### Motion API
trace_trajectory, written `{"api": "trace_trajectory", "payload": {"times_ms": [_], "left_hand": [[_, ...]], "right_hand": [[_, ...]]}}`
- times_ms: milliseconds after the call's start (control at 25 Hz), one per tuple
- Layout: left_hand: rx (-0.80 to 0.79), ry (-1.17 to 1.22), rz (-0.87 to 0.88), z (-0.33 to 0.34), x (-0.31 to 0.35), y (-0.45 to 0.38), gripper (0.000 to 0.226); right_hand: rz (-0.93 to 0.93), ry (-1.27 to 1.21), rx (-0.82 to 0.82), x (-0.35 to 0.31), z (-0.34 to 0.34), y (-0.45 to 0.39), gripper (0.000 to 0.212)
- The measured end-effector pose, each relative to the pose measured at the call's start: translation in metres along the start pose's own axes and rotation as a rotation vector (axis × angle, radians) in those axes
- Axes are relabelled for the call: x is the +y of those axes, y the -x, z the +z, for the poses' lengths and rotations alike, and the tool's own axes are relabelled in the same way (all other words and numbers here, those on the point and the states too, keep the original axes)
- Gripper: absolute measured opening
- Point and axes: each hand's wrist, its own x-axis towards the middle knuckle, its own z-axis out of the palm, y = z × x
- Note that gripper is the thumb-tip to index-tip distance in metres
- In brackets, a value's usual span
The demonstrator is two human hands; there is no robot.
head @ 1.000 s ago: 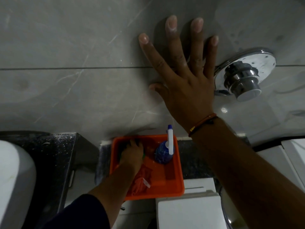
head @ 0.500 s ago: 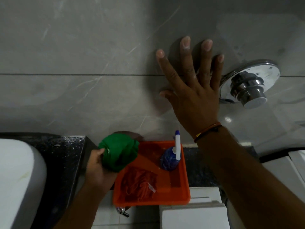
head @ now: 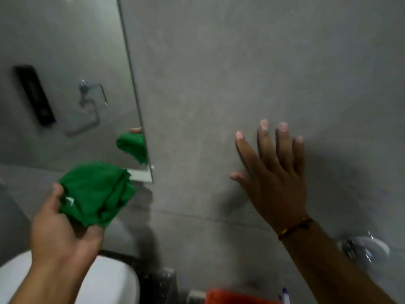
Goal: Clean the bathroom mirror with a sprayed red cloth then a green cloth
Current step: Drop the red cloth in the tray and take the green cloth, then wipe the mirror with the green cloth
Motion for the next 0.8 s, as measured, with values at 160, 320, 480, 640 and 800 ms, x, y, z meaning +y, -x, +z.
{"api": "trace_trajectory", "payload": {"times_ms": [160, 320, 480, 640, 800], "left_hand": [[0.030, -0.068, 0.640, 0.113, 0.163, -0.069, 0.083], [-0.005, -0.319, 1.225, 0.256, 0.268, -0.074, 0.066], [-0.226, -0.922, 1.512, 0.333, 0.273, -0.079, 0.046], [-0.363, -1.257, 1.618, 0.364, 0.233, -0.059, 0.065], [-0.263, -1.328, 1.613, 0.386, 0.225, -0.059, 0.062]], "right_hand": [[-0.073, -0.039, 0.082, -0.035, -0.049, -0.174, 0.100], [-0.079, 0.048, 0.065, -0.052, -0.099, -0.297, 0.109], [-0.009, 0.101, -0.008, -0.057, -0.115, -0.336, 0.121], [0.014, 0.088, 0.002, -0.058, -0.107, -0.334, 0.124], [0.019, 0.080, 0.017, -0.056, -0.103, -0.336, 0.125]]}}
